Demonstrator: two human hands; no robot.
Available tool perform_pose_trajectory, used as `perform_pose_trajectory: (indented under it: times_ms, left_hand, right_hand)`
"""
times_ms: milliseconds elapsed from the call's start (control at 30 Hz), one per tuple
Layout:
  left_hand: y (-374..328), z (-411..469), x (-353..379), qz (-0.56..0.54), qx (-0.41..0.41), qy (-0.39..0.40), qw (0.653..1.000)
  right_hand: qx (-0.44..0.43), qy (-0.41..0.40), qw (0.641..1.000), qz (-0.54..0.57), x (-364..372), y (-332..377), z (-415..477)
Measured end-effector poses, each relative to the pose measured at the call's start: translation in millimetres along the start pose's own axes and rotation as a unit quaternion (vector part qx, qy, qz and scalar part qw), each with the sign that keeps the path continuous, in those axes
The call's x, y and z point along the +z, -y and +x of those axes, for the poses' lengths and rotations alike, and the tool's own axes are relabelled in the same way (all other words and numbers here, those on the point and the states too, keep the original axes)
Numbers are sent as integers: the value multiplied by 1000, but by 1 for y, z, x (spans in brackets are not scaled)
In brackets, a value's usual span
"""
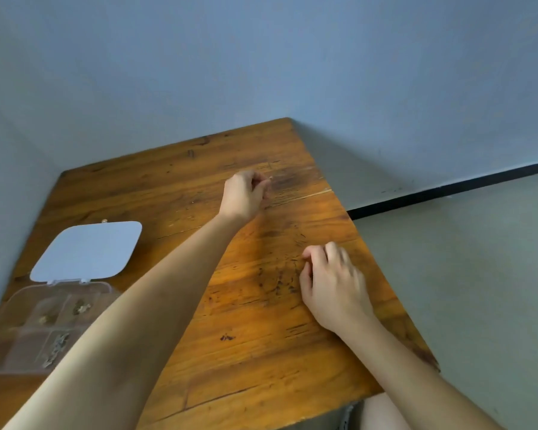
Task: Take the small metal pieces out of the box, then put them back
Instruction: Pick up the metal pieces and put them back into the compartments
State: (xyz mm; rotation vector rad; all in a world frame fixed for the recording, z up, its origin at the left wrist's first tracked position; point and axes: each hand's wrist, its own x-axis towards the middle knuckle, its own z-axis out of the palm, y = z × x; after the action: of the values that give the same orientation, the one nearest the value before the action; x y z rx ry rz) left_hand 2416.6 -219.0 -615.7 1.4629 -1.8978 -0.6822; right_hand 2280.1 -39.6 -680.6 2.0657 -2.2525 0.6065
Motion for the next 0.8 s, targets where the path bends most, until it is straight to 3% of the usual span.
perform_pose_trajectory:
  times_ms: [200,367,533,800]
  left_hand:
    - [-17,37,20,-34,1,-25,999]
    - [12,38,42,72,-29,11,997]
    - [36,18,43,250,27,8,968]
    - [30,-11,5,241,17,52,969]
  right_hand:
    - [8,1,1000,13,1,0,0]
    - [4,9,1000,21,0,-1,1]
    - [-3,4,1000,15,-1,-1,2]
    - [-6,7,1000,6,-5,3,4]
